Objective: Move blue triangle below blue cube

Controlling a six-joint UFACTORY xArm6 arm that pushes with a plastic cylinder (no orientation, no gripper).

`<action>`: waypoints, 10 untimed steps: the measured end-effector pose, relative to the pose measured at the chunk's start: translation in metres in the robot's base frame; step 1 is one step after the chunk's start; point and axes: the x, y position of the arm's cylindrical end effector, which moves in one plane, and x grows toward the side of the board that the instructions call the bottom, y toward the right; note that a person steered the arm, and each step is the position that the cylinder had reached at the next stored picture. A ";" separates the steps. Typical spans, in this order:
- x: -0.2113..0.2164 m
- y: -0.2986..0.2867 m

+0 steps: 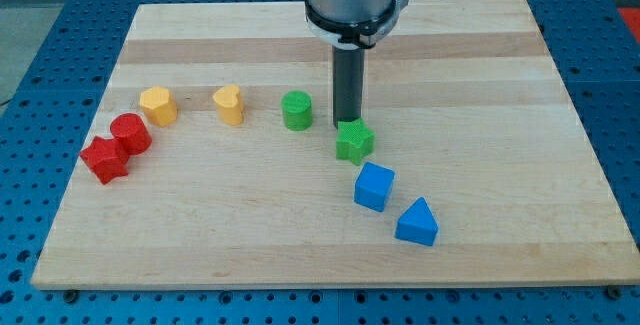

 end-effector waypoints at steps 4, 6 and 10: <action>0.077 0.183; 0.147 0.147; 0.182 0.034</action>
